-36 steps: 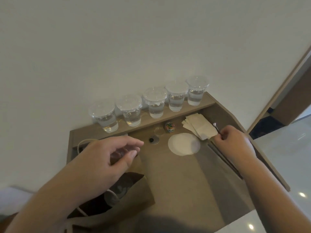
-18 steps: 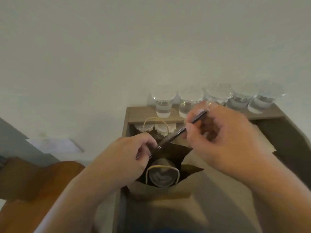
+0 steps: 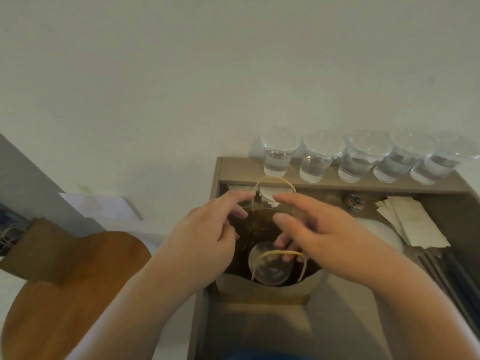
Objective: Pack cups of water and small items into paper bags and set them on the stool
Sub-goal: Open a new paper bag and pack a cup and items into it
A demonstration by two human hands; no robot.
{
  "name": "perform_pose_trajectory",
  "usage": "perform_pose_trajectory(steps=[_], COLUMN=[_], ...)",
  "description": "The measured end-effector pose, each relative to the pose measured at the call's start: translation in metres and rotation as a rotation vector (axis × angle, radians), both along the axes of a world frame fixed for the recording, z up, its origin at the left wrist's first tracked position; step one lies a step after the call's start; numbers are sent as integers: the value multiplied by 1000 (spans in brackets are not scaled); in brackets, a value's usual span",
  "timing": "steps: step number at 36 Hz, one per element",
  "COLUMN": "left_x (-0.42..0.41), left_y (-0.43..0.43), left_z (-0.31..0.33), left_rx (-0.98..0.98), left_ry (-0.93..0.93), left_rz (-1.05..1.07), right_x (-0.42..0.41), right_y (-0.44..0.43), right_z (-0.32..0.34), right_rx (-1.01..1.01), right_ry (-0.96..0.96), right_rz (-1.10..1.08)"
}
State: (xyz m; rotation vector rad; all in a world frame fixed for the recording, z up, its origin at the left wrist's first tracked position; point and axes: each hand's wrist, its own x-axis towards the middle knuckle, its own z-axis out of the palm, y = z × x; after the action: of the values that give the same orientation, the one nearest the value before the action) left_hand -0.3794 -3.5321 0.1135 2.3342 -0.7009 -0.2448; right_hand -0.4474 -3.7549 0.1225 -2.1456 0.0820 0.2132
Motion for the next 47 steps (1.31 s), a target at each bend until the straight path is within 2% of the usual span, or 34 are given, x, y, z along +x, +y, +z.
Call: perform_pose_trajectory(steps=[6, 8, 14, 17, 21, 26, 36, 41, 47], left_x=[-2, -4, -10, -7, -4, 2, 1, -1, -13], left_y=[-14, -23, -60, -78, -94, -102, -119, -125, -137], left_z=[9, 17, 45, 44, 35, 26, 19, 13, 25], left_rx=[-52, -91, -157, -65, 29, 32, -30, 124, 206], left_ry=[-74, -86, -84, -49, 62, 214, 195, 32, -45], left_rz=[-79, -122, -237, -281, -294, -282, -160, -94, -78], right_x=[-15, -21, -31, -39, -56, -59, -10, -1, 2], right_y=[-21, -33, -104, -150, -213, -286, -359, -371, -381], right_z=[2, -5, -73, -109, -140, -163, -225, -249, -260], right_rx=[17, 9, -125, -207, -172, -247, -515, -605, -510], right_ry=[-289, -324, -159, -57, 44, 104, 284, 277, 258], right_rz=[-235, -336, -611, -775, -937, -968, -811, -822, -861])
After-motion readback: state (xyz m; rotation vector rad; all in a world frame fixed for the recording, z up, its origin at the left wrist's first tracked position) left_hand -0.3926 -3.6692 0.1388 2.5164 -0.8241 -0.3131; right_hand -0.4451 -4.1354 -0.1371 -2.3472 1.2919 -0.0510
